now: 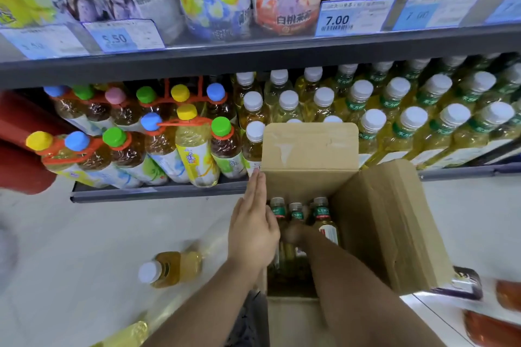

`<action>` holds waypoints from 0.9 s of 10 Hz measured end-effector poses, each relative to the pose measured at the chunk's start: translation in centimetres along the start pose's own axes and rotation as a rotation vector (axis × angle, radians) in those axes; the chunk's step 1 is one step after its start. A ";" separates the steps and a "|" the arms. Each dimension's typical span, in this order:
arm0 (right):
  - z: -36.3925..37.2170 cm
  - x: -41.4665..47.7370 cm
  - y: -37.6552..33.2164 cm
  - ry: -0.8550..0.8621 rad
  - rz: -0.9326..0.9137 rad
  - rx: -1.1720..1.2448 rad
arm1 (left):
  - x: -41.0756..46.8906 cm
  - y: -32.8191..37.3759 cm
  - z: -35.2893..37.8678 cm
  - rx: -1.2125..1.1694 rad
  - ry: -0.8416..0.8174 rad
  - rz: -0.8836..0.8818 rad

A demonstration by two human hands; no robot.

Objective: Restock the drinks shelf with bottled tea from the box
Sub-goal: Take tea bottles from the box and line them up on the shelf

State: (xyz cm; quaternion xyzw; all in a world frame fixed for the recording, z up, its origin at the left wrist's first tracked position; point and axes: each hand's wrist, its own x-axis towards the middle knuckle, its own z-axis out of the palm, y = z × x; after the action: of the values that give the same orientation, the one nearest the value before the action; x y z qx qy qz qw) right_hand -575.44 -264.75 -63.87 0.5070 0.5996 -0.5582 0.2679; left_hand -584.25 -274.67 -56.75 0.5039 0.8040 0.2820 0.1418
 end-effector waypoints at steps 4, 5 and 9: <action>-1.8 -5.8 1.9 0.086 -0.296 0.210 | 0.1 0.4 -0.6 0.085 -0.034 -0.028; -1.7 -8.8 2.1 0.224 -0.413 0.079 | -0.4 0.8 -1.0 0.034 -0.051 0.021; -1.1 -11.6 4.2 0.339 -0.302 -0.133 | -2.8 3.2 -1.7 -0.085 -0.091 -0.018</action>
State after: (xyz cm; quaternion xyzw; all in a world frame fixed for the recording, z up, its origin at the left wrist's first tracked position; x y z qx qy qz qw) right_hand -567.39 -267.83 -54.98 0.4792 0.7406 -0.4581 0.1099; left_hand -581.50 -276.66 -53.59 0.5024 0.7886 0.2913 0.2021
